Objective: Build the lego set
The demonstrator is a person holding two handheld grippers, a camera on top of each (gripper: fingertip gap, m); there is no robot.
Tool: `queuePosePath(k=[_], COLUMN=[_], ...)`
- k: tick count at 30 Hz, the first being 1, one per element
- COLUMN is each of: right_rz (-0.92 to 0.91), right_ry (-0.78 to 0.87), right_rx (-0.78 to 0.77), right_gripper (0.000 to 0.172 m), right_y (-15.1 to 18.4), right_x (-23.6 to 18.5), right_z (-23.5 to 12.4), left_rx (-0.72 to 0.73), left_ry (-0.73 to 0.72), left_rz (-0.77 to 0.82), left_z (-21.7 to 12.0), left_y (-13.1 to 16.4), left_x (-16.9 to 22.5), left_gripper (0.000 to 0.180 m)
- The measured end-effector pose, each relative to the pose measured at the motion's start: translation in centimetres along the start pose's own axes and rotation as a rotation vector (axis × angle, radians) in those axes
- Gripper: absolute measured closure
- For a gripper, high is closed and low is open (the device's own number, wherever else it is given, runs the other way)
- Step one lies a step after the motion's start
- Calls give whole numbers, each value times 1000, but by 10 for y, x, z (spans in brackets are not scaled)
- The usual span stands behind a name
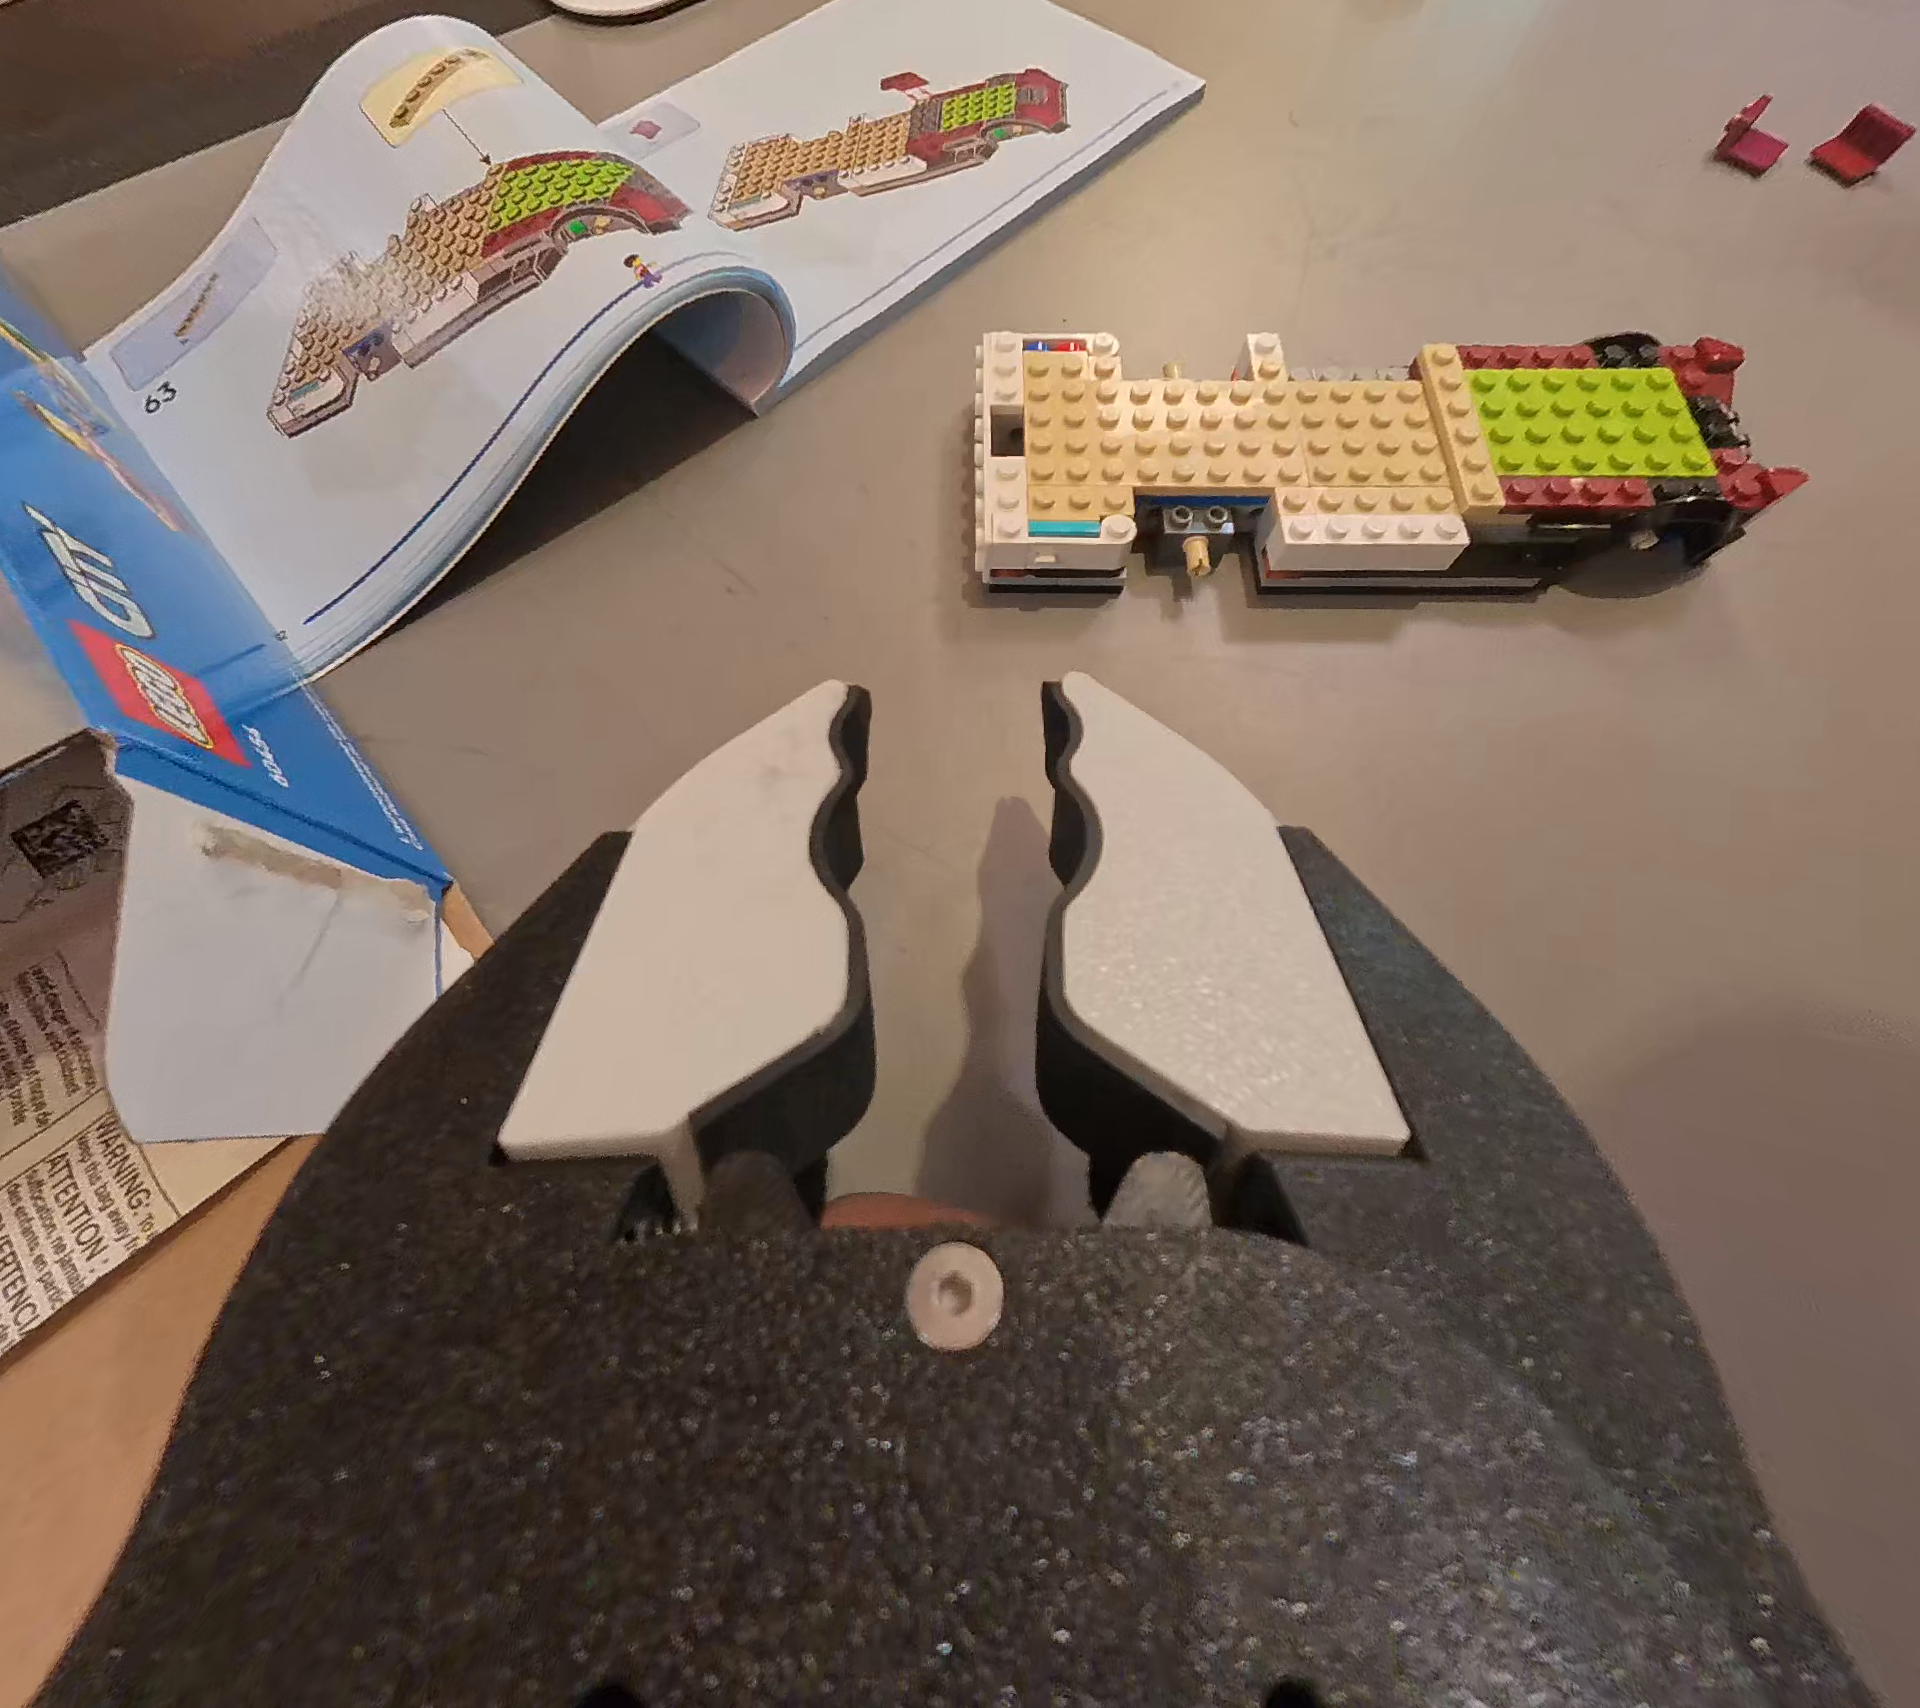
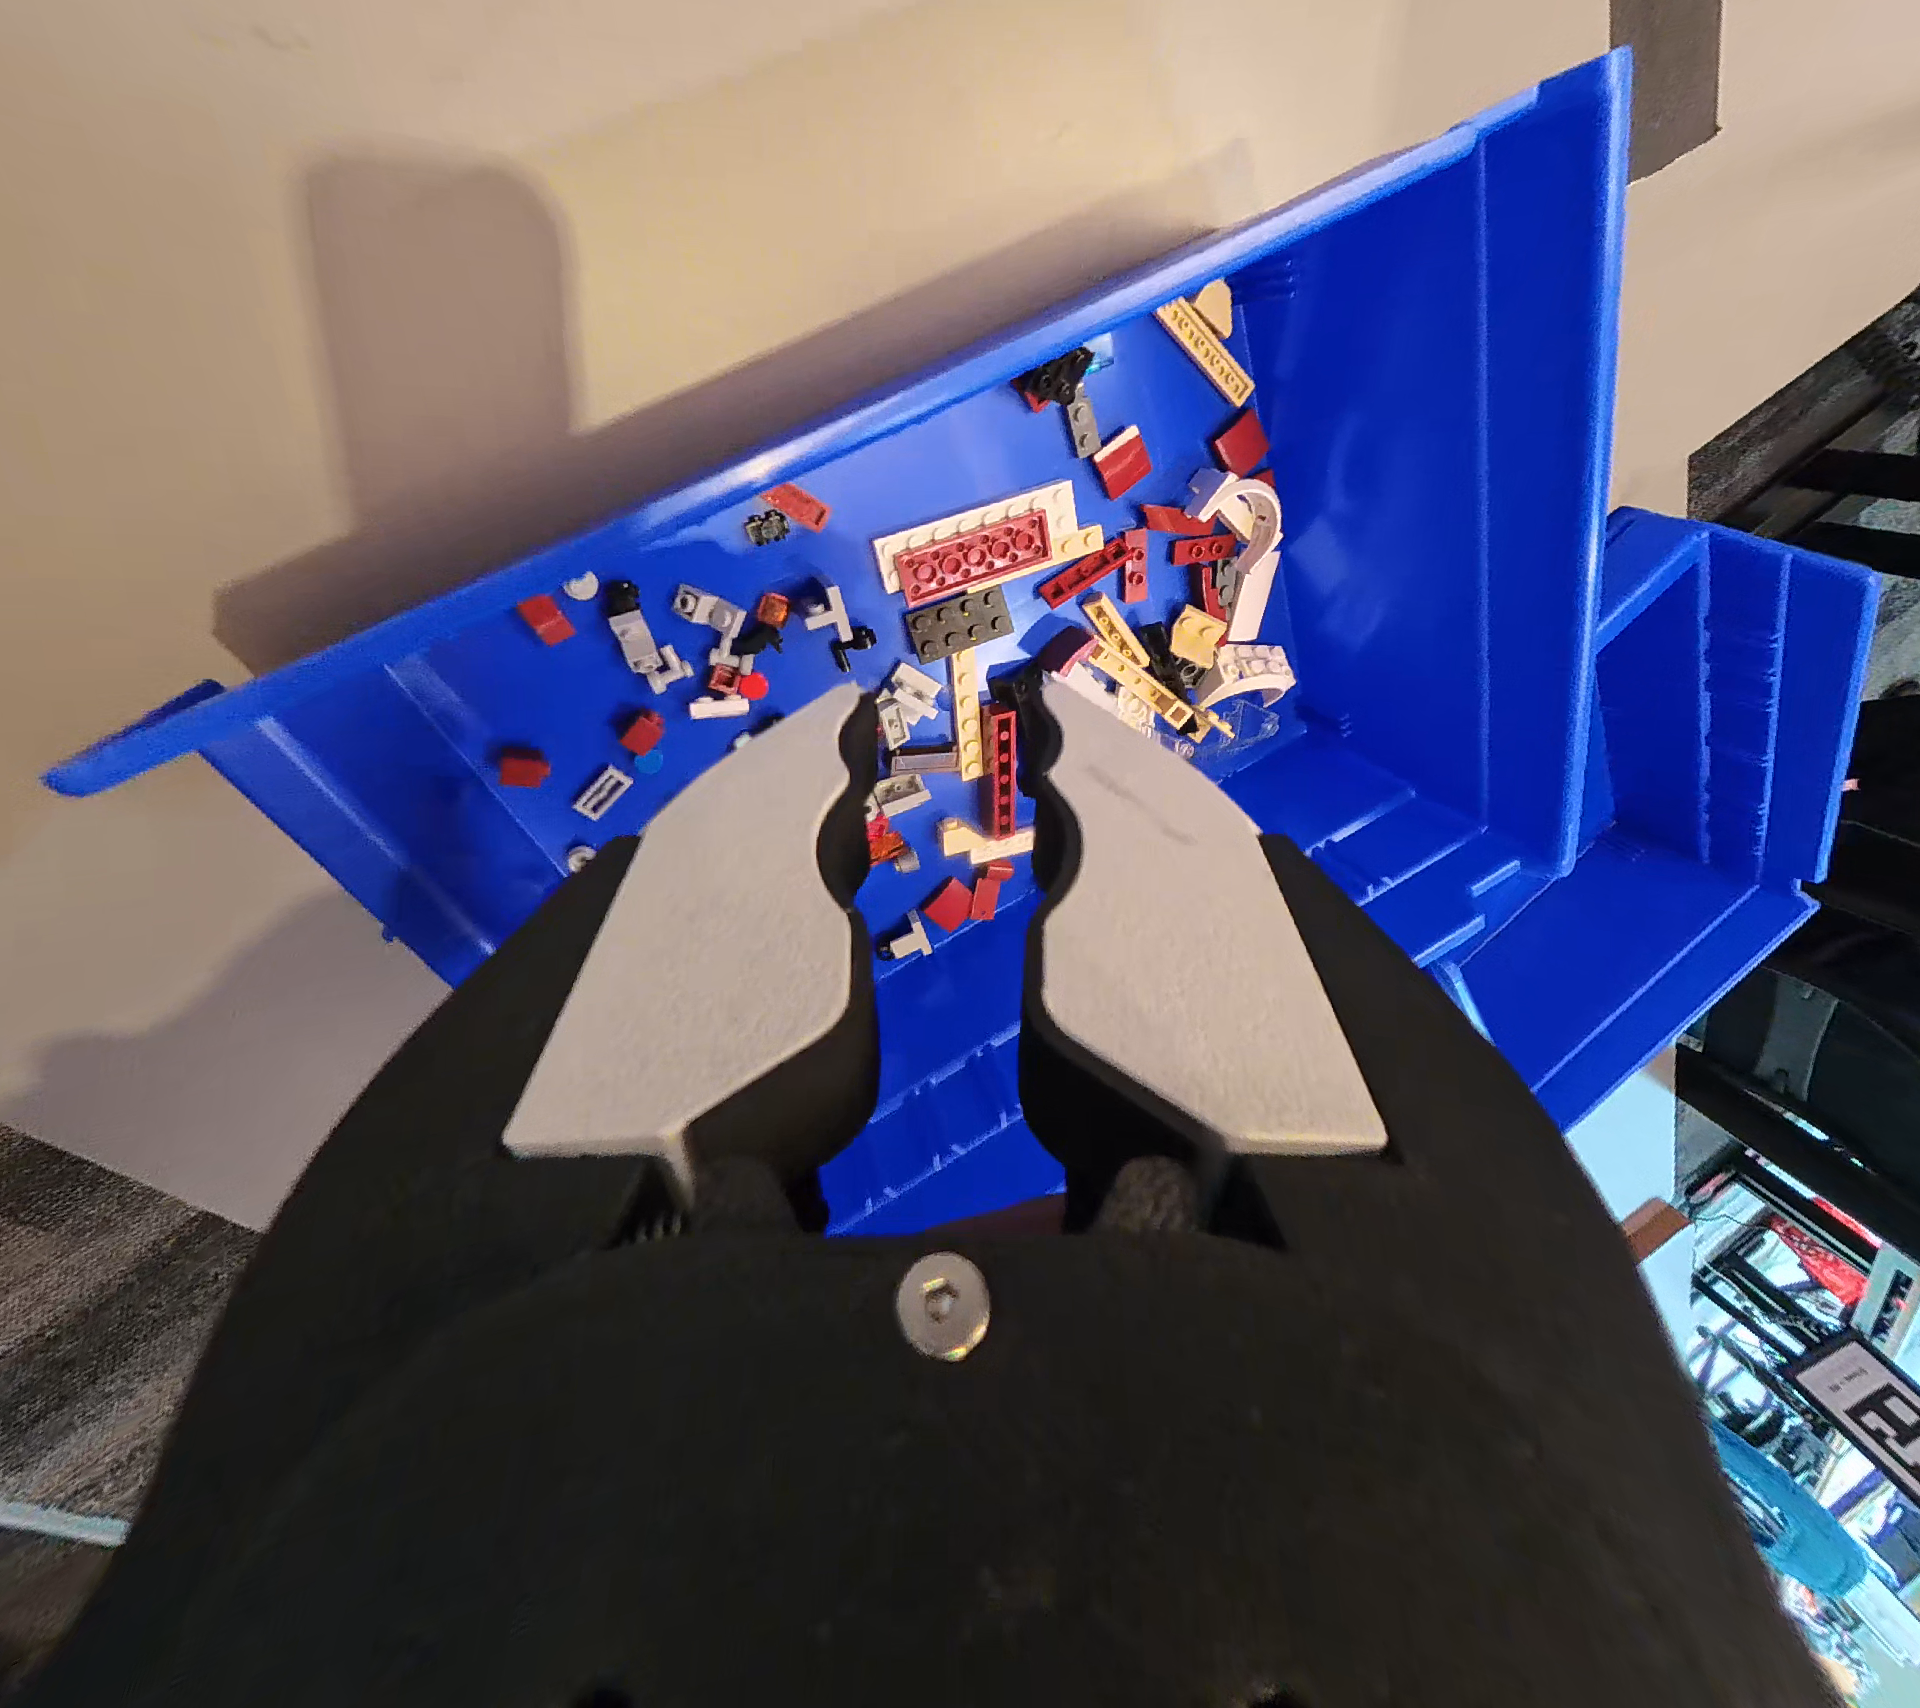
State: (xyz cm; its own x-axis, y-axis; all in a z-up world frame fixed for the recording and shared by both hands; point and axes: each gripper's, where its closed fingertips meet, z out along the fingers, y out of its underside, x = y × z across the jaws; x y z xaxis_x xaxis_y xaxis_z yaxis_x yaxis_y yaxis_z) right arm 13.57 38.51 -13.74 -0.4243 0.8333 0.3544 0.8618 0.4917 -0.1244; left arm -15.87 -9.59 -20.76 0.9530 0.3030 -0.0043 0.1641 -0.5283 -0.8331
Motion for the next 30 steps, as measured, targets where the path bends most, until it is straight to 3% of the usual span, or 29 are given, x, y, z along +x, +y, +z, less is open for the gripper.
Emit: queuePosePath(k=[5, 13, 18, 23, 30], right_rz=[-3, -53, -72, -73, -105], right_ry=[-28, -204, -208, -128, -107], right_rx=[8, 119, 146, 174, 218], right_gripper=[143, 137, 135, 146, 146], right_y=[23, 77, 101, 101, 76], right_x=[-14, -98, -117, -111, -127], right_z=[-2, -7, 11, 24, 22], left_rx=[-21, -5, -73, -103, -169], left_ry=[-50, -56, -86, -120, -143], left_rz=[25, -32, 8, -6, 13], left_z=[2, 5, 17, 28, 37], left_y=[2, -3, 1, -1, 4], left_x=[-1, 7, 20, 25, 26], left_gripper=[148, 148, 148, 148, 148])
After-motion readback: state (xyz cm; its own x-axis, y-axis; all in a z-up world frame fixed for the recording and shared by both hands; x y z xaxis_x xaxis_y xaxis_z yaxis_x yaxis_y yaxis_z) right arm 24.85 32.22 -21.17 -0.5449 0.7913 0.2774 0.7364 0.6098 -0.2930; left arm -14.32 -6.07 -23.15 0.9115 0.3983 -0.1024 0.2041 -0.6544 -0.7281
